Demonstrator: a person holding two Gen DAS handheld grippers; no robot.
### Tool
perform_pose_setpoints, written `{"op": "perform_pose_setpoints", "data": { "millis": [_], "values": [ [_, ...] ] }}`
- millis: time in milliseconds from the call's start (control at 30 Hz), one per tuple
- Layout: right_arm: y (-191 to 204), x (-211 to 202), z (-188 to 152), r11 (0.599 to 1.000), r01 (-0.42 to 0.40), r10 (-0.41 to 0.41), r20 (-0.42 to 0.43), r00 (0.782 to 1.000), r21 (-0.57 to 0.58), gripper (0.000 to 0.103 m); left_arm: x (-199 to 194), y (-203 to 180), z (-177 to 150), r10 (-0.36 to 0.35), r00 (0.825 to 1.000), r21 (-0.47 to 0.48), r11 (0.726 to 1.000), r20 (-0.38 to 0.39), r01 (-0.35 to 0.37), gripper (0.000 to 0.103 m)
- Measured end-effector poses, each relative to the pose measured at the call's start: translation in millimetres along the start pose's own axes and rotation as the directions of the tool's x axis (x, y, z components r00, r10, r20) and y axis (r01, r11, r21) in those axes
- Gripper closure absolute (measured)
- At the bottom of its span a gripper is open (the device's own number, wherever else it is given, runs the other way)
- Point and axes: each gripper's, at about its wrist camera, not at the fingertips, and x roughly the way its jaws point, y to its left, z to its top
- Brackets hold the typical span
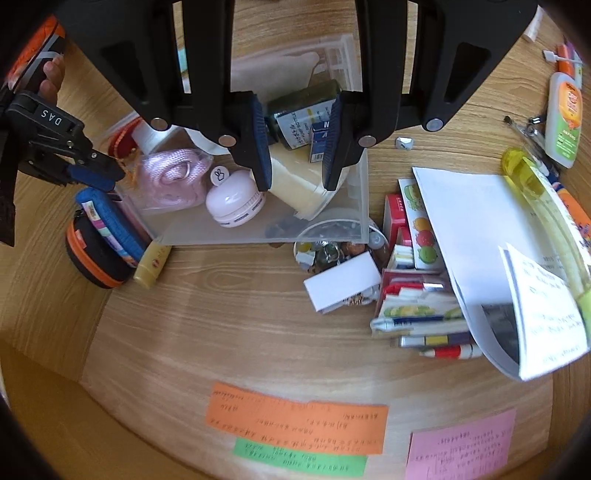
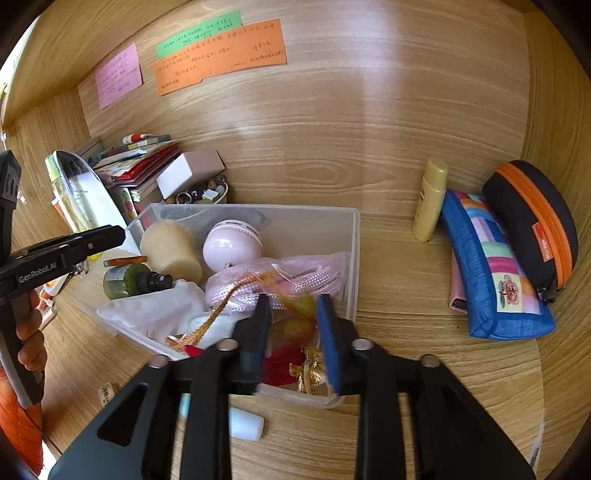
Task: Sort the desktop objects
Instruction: 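Carry the Max box and gourd charm into the clear bin and release both, then move both open grippers back to the desk toward the eraser and mint tube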
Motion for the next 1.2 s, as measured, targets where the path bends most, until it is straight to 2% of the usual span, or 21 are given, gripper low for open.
{"op": "perform_pose_setpoints", "data": {
  "millis": [67, 200, 267, 400, 467, 567, 667, 733, 867, 1033, 1200],
  "values": [
    [2.2, -6.6, 0.1, 1.0, 0.012, -0.012, 0.018, 1.0, -0.002, 0.06, -8.4, 0.1, -0.9, -0.008, 1.0, 0.006, 1.0, 0.011, 0.008, 0.076],
    [7.1, -17.6, 0.0, 1.0, 0.01, -0.01, 0.034, 0.999, 0.003, 0.059, -25.6, 2.1, -6.6, -0.008, 0.999, 0.021, 1.0, 0.033, 0.008, 0.063],
    [11.4, -24.1, -1.2, 1.0, 0.009, -0.009, 0.041, 0.999, -0.001, 0.059, -34.2, 2.0, -10.8, -0.003, 0.999, 0.036, 0.999, 0.043, 0.001, 0.06],
    [21.7, -33.3, -6.0, 1.0, 0.01, -0.009, 0.049, 0.999, -0.013, 0.051, -51.3, 2.9, -22.6, 0.012, 0.998, 0.063, 0.998, 0.057, -0.016, 0.046],
    [27.9, -37.5, -10.9, 1.0, 0.007, -0.006, 0.046, 0.999, -0.02, 0.05, -58.1, 5.2, -30.5, 0.014, 0.998, 0.074, 0.997, 0.053, -0.018, 0.046],
    [36.2, -40.8, -20.1, 1.0, 0.006, -0.005, 0.034, 0.999, -0.03, 0.035, -65.2, 9.5, -41.6, 0.02, 0.999, 0.087, 0.996, 0.044, -0.024, 0.042],
    [43.8, -41.8, -30.3, 0.999, 0.018, -0.017, 0.019, 1.0, -0.042, 0.032, -69.5, 13.8, -51.9, 0.021, 0.999, 0.093, 0.995, 0.032, -0.024, 0.037],
    [47.9, -39.5, -38.0, 0.999, 0.017, -0.017, -0.003, 1.0, -0.046, 0.031, -71.7, 17.0, -59.2, 0.015, 1.0, 0.095, 0.995, 0.016, -0.017, 0.036],
    [54.1, -28.2, -52.1, 0.999, 0.02, -0.023, -0.059, 0.998, -0.048, 0.023, -72.1, 21.0, -73.3, 0.004, 1.0, 0.097, 0.995, -0.018, -0.002, 0.03],
    [57.8, -3.4, -63.9, 0.998, 0.021, -0.029, -0.147, 0.989, -0.052, 0.023, -63.9, 24.1, -92.9, 0.003, 0.997, 0.112, 0.994, -0.081, 0.006, 0.029],
    [57.0, 18.5, -69.9, 1.0, -0.009, 0.007, -0.225, 0.974, -0.008, 0.023, -59.5, 34.5, -107.7, -0.009, 0.992, 0.086, 0.996, -0.126, 0.02, 0.029]
  ]
}}
